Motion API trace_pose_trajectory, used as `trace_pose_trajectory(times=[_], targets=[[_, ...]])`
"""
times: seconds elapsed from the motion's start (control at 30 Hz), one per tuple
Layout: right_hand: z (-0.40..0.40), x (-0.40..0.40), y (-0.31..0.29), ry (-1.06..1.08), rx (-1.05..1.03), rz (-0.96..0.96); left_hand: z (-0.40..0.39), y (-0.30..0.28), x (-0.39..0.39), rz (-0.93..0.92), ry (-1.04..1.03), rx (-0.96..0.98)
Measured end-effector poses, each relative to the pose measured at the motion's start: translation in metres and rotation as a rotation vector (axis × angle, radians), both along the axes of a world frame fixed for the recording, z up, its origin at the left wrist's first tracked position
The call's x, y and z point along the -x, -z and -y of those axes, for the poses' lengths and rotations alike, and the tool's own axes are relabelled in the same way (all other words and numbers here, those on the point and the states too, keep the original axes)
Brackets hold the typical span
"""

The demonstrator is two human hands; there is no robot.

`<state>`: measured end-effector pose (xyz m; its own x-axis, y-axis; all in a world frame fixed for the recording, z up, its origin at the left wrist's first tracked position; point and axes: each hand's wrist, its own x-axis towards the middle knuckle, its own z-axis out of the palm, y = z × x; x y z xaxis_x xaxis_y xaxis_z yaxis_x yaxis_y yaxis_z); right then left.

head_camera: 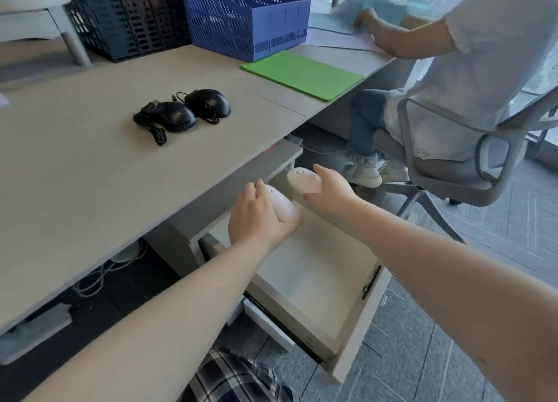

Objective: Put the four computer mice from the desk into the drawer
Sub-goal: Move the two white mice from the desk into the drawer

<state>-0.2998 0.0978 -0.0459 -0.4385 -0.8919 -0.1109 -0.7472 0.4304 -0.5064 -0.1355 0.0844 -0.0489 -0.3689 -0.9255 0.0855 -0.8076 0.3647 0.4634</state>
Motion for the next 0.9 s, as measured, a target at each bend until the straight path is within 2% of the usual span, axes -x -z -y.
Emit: trace_pose_trajectory(times=[0.23, 0.33, 0.9], targets=[[0.014, -0.006, 0.057, -0.040, -0.114, 0.065, 0.004, 0.046, 0.003, 0.219, -0.025, -0.228], [0.021, -0.011, 0.077, -0.058, -0.152, 0.079, 0.013, 0.062, 0.002, 0.255, -0.048, -0.304], [0.028, -0.016, 0.122, -0.081, -0.221, 0.089, 0.035, 0.098, 0.012, 0.367, -0.029, -0.385]])
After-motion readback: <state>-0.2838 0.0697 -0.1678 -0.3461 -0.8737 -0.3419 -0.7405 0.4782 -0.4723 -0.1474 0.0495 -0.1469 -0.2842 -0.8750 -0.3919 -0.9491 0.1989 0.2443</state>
